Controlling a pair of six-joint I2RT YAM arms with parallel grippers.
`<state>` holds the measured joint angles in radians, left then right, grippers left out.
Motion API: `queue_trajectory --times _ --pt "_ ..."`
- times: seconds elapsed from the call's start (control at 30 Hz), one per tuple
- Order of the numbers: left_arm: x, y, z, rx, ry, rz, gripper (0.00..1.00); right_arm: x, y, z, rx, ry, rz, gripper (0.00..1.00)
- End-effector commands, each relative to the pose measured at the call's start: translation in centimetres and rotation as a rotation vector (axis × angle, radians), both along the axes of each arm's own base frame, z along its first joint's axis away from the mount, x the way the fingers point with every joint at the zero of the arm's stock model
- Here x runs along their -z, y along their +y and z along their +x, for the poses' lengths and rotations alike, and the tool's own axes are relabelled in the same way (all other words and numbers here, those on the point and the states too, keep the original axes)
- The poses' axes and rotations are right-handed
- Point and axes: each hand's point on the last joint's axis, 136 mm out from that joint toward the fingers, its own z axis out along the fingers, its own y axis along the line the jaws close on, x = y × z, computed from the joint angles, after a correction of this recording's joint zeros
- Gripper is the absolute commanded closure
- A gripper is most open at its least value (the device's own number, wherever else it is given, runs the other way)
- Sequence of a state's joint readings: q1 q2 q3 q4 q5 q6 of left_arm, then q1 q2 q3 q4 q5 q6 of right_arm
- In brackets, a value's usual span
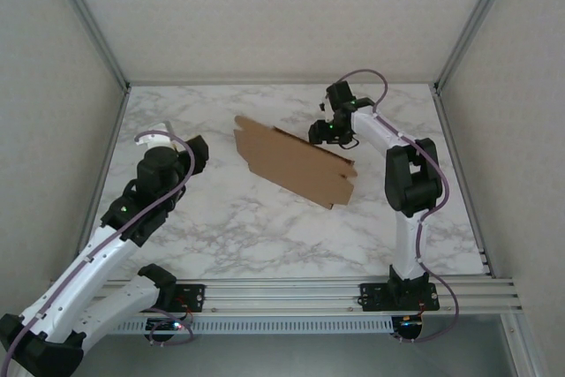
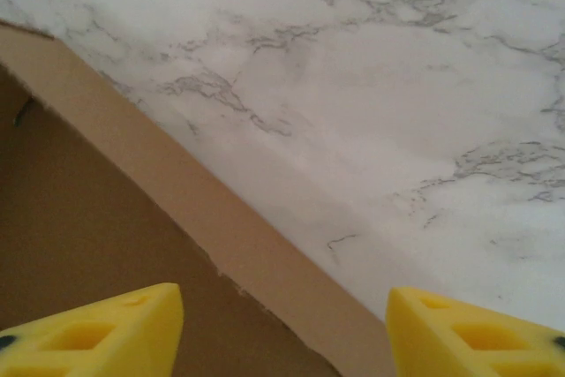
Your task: Fold the paper box
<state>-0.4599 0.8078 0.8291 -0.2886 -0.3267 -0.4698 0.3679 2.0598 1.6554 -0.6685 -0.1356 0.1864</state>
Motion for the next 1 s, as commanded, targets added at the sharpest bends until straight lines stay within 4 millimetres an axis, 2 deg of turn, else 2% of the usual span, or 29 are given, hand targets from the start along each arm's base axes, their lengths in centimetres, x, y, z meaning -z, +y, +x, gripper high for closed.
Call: queue_trajectory --times 0.0,0.13,0.4,0.57,0.7,0.8,0.97 --pt "0.7 0.4 0.3 -0.016 0.011 0.021 0.33 -2.0 0.6 -0.2 -0.014 -0.052 0.015 0.33" --pt "0.9 0.4 0.6 -0.01 0.02 0.013 0.34 -1.3 1.0 -0.1 -0.069 -0.051 0.003 0.3" --pt "0.8 1.0 0.3 -0.028 0.009 0.009 0.33 3.0 2.0 0.0 -0.108 0.033 -0.005 0.28" --pt "0.7 1.0 0.3 -0.029 0.009 0.005 0.33 5.0 1.6 -0.1 -0.089 0.057 -0.078 0.35" --pt "0.7 1.2 0.3 -0.032 0.006 -0.004 0.34 5.1 1.2 0.3 -0.024 0.066 -0.067 0.44" --pt "0.7 1.1 0.3 -0.03 0.007 -0.009 0.34 5.4 0.6 0.8 0.062 0.053 -0.065 0.56" --pt "0.6 1.1 0.2 -0.028 0.004 -0.015 0.34 6.2 -0.9 0.5 0.243 0.105 -0.051 0.62"
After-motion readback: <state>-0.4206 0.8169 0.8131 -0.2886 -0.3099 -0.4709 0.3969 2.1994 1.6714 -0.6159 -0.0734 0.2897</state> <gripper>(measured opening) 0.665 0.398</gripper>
